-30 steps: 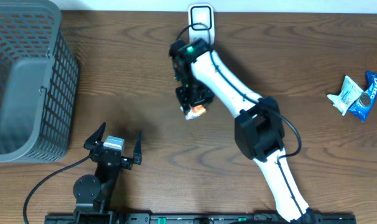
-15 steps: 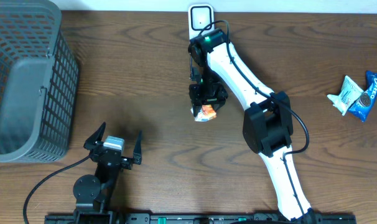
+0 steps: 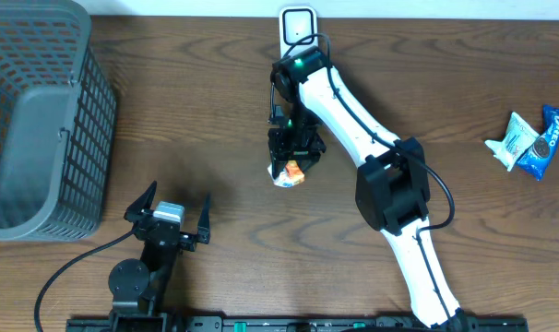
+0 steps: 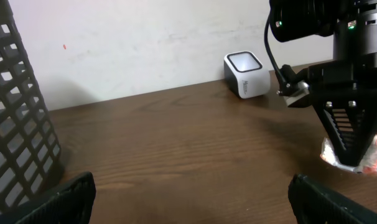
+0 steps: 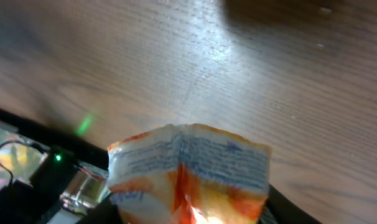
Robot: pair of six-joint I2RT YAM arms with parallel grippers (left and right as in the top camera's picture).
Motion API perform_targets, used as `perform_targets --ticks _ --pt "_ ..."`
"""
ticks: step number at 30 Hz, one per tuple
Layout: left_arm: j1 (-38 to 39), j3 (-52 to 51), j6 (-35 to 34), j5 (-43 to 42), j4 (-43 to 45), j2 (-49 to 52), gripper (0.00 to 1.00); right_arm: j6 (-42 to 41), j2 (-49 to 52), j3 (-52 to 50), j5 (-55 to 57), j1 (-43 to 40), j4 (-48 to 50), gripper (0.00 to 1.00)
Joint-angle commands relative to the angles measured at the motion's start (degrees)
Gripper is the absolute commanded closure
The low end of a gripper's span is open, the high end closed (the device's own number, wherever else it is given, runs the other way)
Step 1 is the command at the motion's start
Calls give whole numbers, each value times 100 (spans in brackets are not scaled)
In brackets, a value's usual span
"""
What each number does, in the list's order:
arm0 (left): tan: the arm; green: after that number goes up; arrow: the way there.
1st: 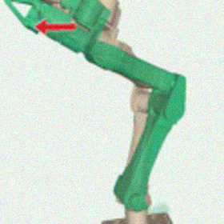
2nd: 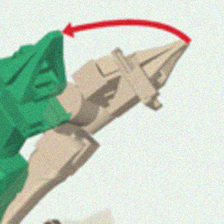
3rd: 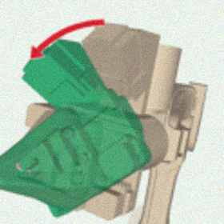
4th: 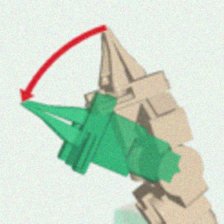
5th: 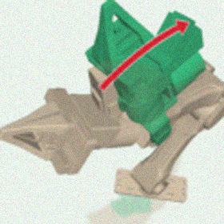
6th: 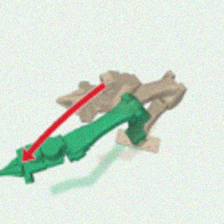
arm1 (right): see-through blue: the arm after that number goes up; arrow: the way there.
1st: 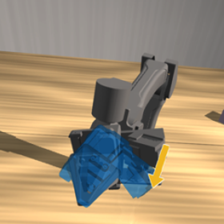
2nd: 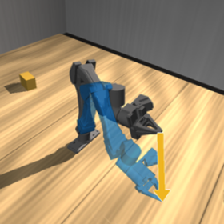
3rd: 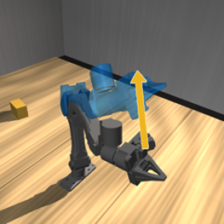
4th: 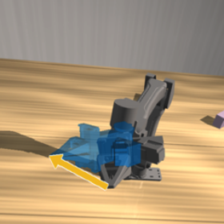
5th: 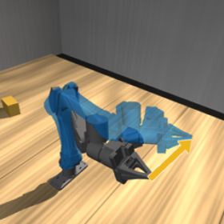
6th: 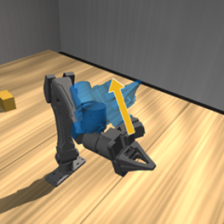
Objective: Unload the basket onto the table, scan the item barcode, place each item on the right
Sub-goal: 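Lift the Kleenex pack and raise it toward the scanner, then hold the Kleenex pack in front of the white scanner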
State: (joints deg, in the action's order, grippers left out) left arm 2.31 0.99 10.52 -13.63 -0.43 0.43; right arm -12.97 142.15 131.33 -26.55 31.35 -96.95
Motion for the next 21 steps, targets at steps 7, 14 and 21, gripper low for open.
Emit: perform_targets --ticks 7,14,21 --pt "2 -76 -26 -133 -216 -20 2 -33 59 396 149 -20 798 59" --pt "2 -76 -26 -133 -216 -20 2 -28 59 1681 1228 -151 1047 59" --pt "2 -76 -26 -133 -216 -20 2 96 59 2328 3136 -256 2608 53"
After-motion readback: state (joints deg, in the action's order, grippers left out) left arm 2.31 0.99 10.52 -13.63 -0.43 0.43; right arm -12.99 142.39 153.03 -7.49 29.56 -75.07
